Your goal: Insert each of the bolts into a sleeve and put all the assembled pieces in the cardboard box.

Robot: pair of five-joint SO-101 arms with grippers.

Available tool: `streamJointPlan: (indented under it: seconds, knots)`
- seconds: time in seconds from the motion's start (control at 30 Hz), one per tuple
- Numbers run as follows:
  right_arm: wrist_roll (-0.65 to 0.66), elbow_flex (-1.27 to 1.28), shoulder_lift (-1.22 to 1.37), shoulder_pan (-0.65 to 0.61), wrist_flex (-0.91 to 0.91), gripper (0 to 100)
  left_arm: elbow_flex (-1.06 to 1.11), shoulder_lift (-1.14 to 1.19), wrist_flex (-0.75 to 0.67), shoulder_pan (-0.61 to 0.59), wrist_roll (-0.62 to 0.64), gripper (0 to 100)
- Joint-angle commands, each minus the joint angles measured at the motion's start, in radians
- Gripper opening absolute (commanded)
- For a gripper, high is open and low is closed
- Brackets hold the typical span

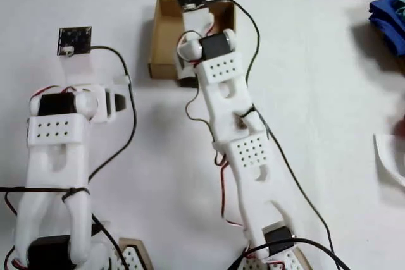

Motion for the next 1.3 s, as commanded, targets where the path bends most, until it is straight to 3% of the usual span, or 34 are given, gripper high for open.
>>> streamJointPlan:
  seconds: [0.0, 0.17, 0.27, 0.5, 0.7, 0.9, 1.03, 1.27]
  knots:
    - [0.164, -0.032, -0.084, -0.036, 0.024, 25.7, -0.007, -0.012, 0.005, -0.008, -0.006, 25]
    - [0.569, -0.031, -0.079, -0.064, 0.024, 18.2, -0.005, -0.012, 0.005, -0.009, -0.006, 25]
    - [0.700, -0.003, -0.084, -0.061, 0.024, 20.0, -0.005, -0.012, 0.002, -0.009, -0.006, 25]
    - [0.704, 0.261, -0.183, -0.076, 0.025, 22.9, -0.005, -0.012, -0.002, -0.069, -0.014, 25]
    - [0.713, 0.555, -0.395, -0.108, 0.024, 23.0, -0.012, -0.012, -0.003, -0.124, -0.107, 25]
    - [0.911, 0.818, -0.486, -0.079, 0.018, 23.0, -0.004, -0.012, -0.002, -0.140, -0.110, 25]
    - [1.013, 0.868, -0.484, -0.047, -0.068, 23.1, -0.004, -0.012, 0.005, -0.140, -0.110, 25]
    - [1.023, 0.865, -0.441, -0.016, -0.216, 23.1, -0.004, -0.012, 0.005, -0.140, -0.110, 25]
